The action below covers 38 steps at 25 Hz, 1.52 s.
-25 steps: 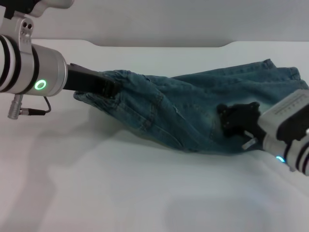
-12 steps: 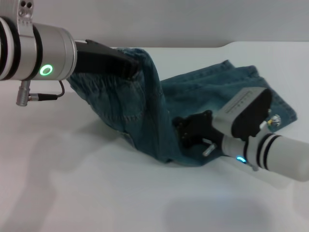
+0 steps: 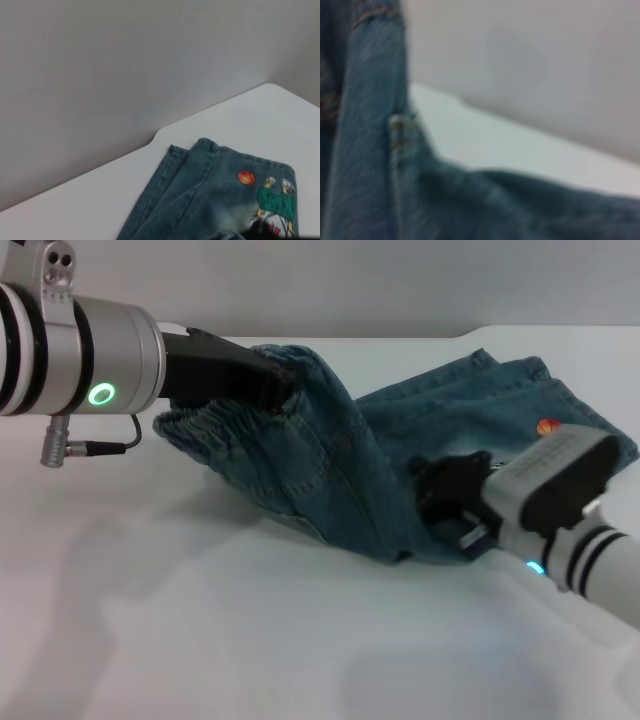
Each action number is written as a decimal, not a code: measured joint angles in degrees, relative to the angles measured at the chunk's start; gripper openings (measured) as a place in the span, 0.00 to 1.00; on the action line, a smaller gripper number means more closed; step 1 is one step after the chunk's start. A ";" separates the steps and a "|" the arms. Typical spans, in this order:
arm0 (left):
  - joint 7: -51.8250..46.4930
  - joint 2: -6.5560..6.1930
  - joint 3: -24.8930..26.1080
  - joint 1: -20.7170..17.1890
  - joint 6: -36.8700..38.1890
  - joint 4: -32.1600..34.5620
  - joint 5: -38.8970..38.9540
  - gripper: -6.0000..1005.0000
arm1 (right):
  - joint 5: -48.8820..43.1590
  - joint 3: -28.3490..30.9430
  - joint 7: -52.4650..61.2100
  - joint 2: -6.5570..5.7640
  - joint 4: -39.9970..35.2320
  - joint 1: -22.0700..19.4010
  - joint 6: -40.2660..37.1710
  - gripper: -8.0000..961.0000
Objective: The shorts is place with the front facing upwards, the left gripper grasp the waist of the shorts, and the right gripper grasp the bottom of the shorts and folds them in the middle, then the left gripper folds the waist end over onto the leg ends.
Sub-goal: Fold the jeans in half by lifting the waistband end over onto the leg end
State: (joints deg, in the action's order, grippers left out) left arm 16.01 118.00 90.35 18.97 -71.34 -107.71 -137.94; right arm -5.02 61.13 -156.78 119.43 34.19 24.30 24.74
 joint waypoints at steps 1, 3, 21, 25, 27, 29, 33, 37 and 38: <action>0.00 0.01 0.00 0.00 0.04 0.03 0.03 0.06 | 0.44 1.43 -1.57 0.00 -0.25 -0.72 1.82 0.01; 0.06 0.03 0.00 0.04 0.19 0.30 0.03 0.06 | 0.59 3.67 -3.19 0.03 -1.09 -1.74 5.58 0.01; 1.05 0.04 -0.72 1.05 2.01 0.93 1.54 0.06 | 1.59 0.99 -8.10 0.46 -3.94 0.13 15.65 0.01; 2.07 0.04 -0.70 1.33 2.46 0.79 3.13 0.06 | 6.17 -5.03 -7.87 0.46 -4.20 2.25 14.60 0.01; 2.63 0.04 -0.60 1.43 2.72 0.75 3.91 0.06 | 8.70 -8.29 -7.73 0.45 -4.22 3.48 13.86 0.01; 3.56 0.03 -0.38 1.56 3.31 0.55 5.13 0.06 | 10.61 -11.15 -7.56 0.45 -4.22 4.83 13.10 0.01; 4.35 -0.01 -0.27 1.70 4.18 0.25 6.23 0.06 | 14.34 -16.27 -7.43 0.45 -4.20 7.97 11.53 0.01; 7.44 0.02 -0.46 3.07 6.73 0.45 10.53 0.06 | 17.29 -19.39 -7.39 0.46 -4.16 11.14 9.37 0.01; 7.99 0.04 -0.82 3.71 7.21 0.92 11.29 0.06 | 17.52 -19.78 -7.38 0.45 -4.12 11.79 8.92 0.01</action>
State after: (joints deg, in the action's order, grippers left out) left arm 24.00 118.04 89.53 22.68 -64.14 -106.79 -126.64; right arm 12.51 41.35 -164.16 119.88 30.07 36.09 33.65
